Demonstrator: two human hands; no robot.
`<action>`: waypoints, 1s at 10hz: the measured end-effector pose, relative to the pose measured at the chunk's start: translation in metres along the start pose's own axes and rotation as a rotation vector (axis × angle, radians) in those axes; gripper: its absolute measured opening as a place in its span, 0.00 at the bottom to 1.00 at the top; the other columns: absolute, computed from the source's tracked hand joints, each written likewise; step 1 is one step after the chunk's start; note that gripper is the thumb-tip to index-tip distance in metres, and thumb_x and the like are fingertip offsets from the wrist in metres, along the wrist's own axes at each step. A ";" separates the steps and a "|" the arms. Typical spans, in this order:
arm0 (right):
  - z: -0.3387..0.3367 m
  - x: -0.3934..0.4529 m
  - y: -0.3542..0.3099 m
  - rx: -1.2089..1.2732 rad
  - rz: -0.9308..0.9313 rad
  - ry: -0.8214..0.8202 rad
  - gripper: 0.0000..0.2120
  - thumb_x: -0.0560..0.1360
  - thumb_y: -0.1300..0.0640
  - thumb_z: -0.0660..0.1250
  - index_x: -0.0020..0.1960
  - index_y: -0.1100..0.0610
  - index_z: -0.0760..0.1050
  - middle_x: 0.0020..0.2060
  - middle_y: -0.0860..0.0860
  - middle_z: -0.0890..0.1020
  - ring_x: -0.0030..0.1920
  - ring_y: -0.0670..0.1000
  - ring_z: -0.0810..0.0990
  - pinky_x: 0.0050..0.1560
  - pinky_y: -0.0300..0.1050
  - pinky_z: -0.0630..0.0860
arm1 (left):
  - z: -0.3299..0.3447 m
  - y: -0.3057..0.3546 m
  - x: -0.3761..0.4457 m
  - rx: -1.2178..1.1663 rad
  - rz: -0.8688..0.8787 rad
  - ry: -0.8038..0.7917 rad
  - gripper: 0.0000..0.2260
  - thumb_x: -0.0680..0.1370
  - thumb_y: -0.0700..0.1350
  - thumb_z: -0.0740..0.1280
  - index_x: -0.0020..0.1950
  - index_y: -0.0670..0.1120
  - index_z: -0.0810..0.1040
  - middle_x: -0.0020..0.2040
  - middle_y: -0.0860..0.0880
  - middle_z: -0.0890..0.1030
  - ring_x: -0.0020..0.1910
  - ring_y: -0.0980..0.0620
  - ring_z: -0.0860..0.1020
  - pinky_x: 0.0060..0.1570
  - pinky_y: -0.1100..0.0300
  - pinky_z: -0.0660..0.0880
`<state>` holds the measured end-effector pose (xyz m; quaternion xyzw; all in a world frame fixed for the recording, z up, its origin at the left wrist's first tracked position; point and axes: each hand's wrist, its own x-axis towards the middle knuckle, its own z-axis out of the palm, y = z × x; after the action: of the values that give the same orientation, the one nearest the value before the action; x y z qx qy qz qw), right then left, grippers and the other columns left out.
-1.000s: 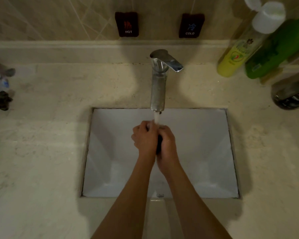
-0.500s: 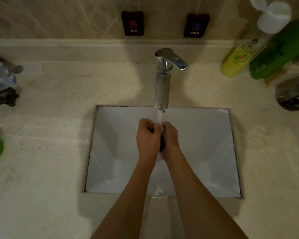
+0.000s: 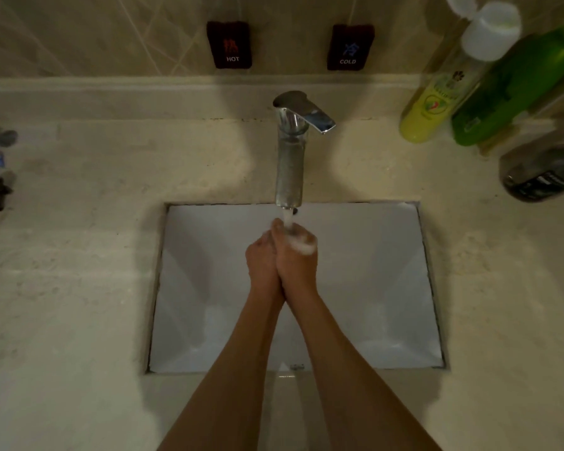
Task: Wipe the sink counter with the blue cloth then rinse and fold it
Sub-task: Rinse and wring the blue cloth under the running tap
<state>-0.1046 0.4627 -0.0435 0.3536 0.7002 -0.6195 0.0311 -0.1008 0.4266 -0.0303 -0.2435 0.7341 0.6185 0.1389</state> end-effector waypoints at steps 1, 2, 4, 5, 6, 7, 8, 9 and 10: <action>-0.006 0.013 -0.004 0.045 0.208 -0.031 0.12 0.78 0.51 0.67 0.47 0.60 0.81 0.39 0.54 0.85 0.41 0.55 0.85 0.40 0.47 0.81 | 0.000 0.000 0.002 0.133 -0.035 0.059 0.12 0.80 0.40 0.61 0.37 0.42 0.76 0.31 0.48 0.75 0.26 0.56 0.73 0.27 0.62 0.70; -0.009 0.010 -0.009 0.125 0.291 -0.162 0.11 0.78 0.58 0.62 0.39 0.59 0.75 0.32 0.55 0.78 0.33 0.54 0.80 0.33 0.46 0.75 | -0.002 0.000 0.000 0.024 0.025 0.111 0.10 0.77 0.39 0.64 0.37 0.35 0.74 0.29 0.44 0.74 0.26 0.54 0.72 0.28 0.57 0.71; -0.034 0.003 -0.001 0.561 0.451 -0.407 0.10 0.75 0.57 0.60 0.48 0.59 0.80 0.40 0.57 0.85 0.44 0.56 0.84 0.47 0.54 0.80 | -0.016 0.006 0.004 -0.055 0.011 -0.028 0.08 0.77 0.42 0.66 0.54 0.46 0.81 0.47 0.47 0.84 0.46 0.50 0.83 0.46 0.57 0.81; -0.025 -0.007 0.001 0.510 0.179 -0.316 0.11 0.76 0.63 0.60 0.54 0.60 0.79 0.47 0.59 0.83 0.51 0.58 0.83 0.50 0.54 0.81 | -0.010 0.010 0.013 -0.198 -0.150 0.017 0.10 0.79 0.47 0.63 0.51 0.43 0.81 0.46 0.44 0.84 0.47 0.45 0.83 0.47 0.52 0.80; -0.010 -0.014 0.004 0.249 -0.041 -0.192 0.07 0.78 0.52 0.63 0.48 0.54 0.77 0.44 0.56 0.81 0.47 0.54 0.83 0.49 0.51 0.80 | -0.002 0.018 0.008 -0.182 -0.098 0.026 0.10 0.80 0.45 0.60 0.43 0.41 0.75 0.40 0.45 0.79 0.39 0.47 0.78 0.39 0.54 0.78; -0.006 -0.005 0.004 0.026 -0.106 -0.038 0.10 0.76 0.45 0.63 0.41 0.50 0.74 0.42 0.53 0.81 0.44 0.53 0.82 0.47 0.52 0.80 | 0.001 0.018 0.000 -0.191 -0.163 -0.037 0.12 0.83 0.48 0.57 0.42 0.51 0.73 0.39 0.53 0.76 0.37 0.56 0.75 0.37 0.60 0.75; -0.009 0.012 0.001 0.072 0.026 -0.018 0.10 0.77 0.51 0.66 0.41 0.56 0.78 0.41 0.58 0.83 0.43 0.57 0.84 0.47 0.55 0.83 | 0.002 0.013 0.004 -0.176 -0.226 -0.057 0.08 0.82 0.48 0.59 0.47 0.48 0.76 0.40 0.52 0.77 0.37 0.55 0.76 0.38 0.58 0.75; -0.010 0.016 0.003 0.321 0.307 -0.117 0.11 0.78 0.58 0.63 0.41 0.62 0.77 0.36 0.61 0.81 0.38 0.60 0.83 0.35 0.53 0.81 | 0.001 0.010 -0.001 -0.050 -0.050 0.042 0.10 0.79 0.44 0.63 0.39 0.43 0.76 0.33 0.47 0.77 0.32 0.52 0.76 0.33 0.56 0.75; -0.018 0.014 0.014 0.599 0.539 -0.259 0.14 0.75 0.52 0.62 0.46 0.62 0.79 0.41 0.60 0.82 0.42 0.59 0.83 0.40 0.50 0.79 | -0.007 0.005 -0.008 -0.017 0.101 0.021 0.02 0.76 0.39 0.68 0.47 0.43 0.76 0.38 0.45 0.80 0.36 0.53 0.80 0.36 0.59 0.79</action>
<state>-0.1003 0.4847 -0.0576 0.4368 0.3619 -0.8046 0.1755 -0.0959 0.4217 -0.0208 -0.2138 0.7417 0.6282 0.0975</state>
